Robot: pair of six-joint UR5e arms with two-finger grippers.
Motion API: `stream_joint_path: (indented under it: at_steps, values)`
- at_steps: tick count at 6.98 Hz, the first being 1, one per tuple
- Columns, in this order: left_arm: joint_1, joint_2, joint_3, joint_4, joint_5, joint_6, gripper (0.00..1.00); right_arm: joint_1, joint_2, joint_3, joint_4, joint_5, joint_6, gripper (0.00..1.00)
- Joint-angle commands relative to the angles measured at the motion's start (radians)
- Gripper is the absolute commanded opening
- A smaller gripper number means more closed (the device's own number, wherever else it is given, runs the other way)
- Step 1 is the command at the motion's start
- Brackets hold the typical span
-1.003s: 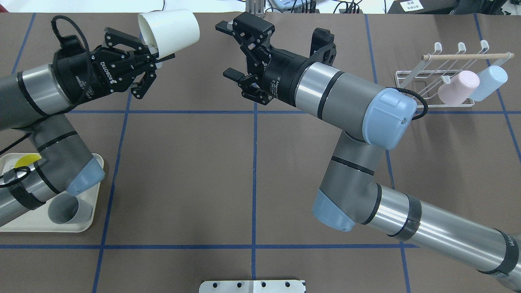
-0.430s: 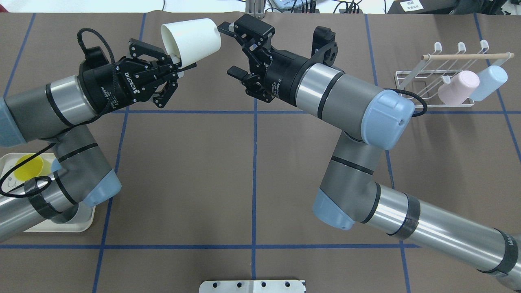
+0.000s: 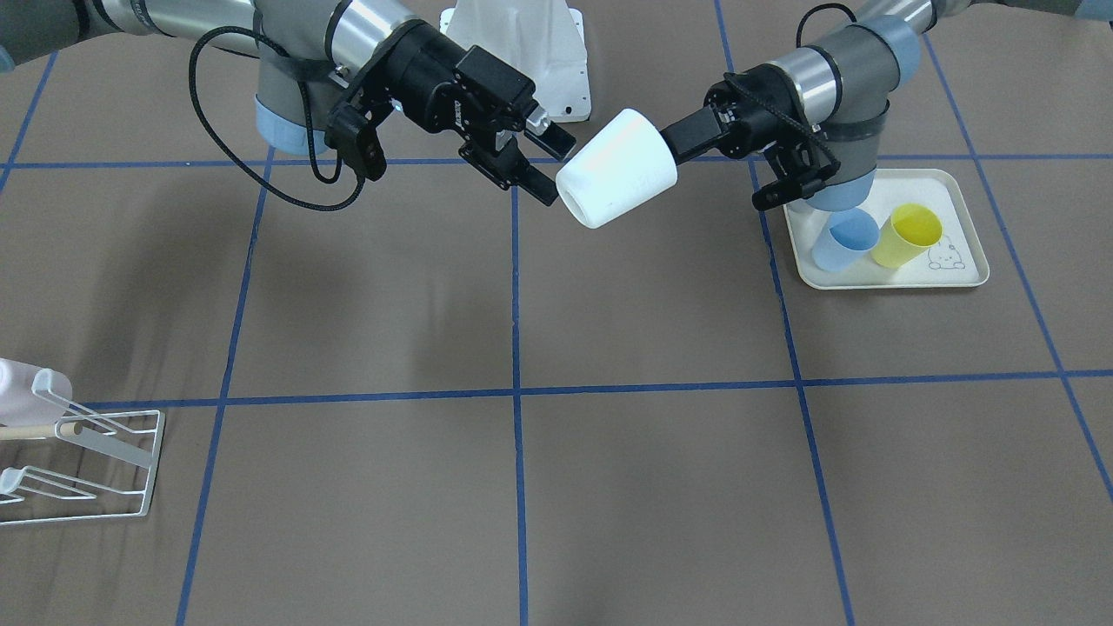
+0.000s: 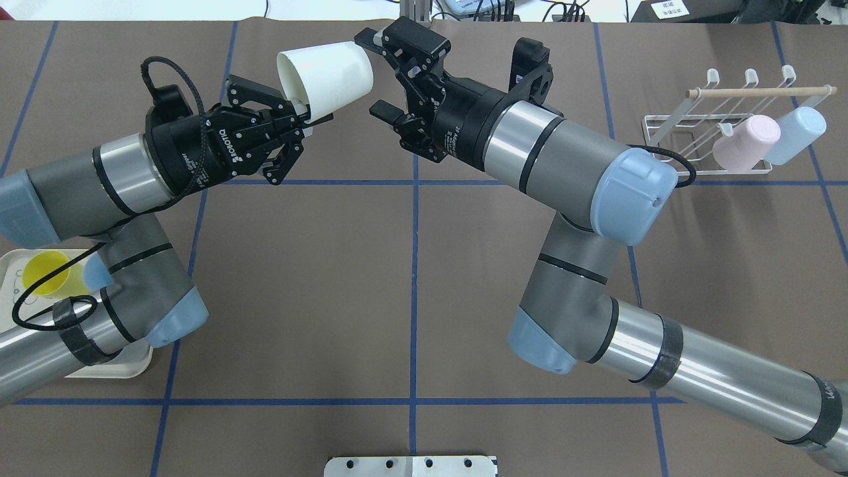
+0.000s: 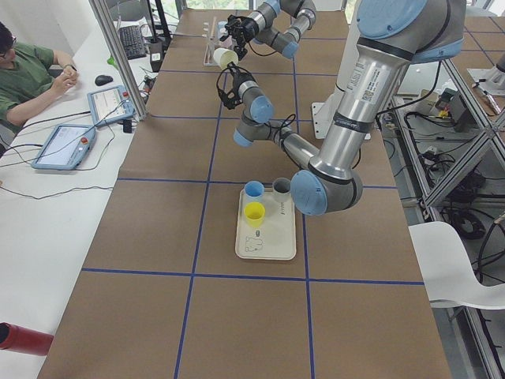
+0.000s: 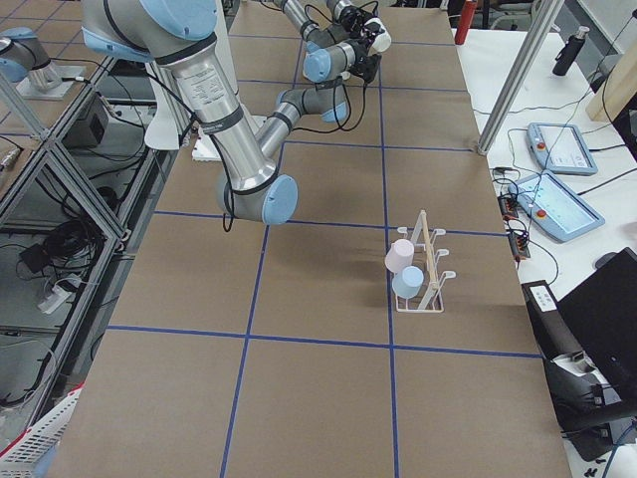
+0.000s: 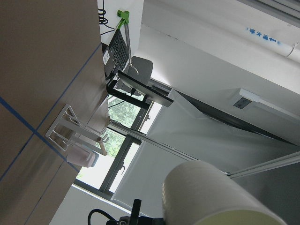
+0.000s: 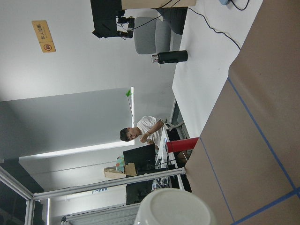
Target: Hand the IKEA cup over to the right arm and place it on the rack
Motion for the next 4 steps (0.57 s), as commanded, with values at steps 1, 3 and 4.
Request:
stream_joint_path:
  at_steps: [1,3,4]
  values:
    - [0.039,-0.016,0.000,0.000,0.054,0.023,0.00,-0.001,-0.002,-0.009,0.001,-0.005,0.000,1.00]
    - [0.040,-0.016,0.003,0.000,0.056,0.027,0.00,-0.002,-0.003,-0.014,0.001,-0.003,0.003,1.00]
    - [0.043,-0.019,0.003,0.005,0.056,0.026,0.00,-0.002,-0.005,-0.014,0.001,-0.003,0.003,1.00]
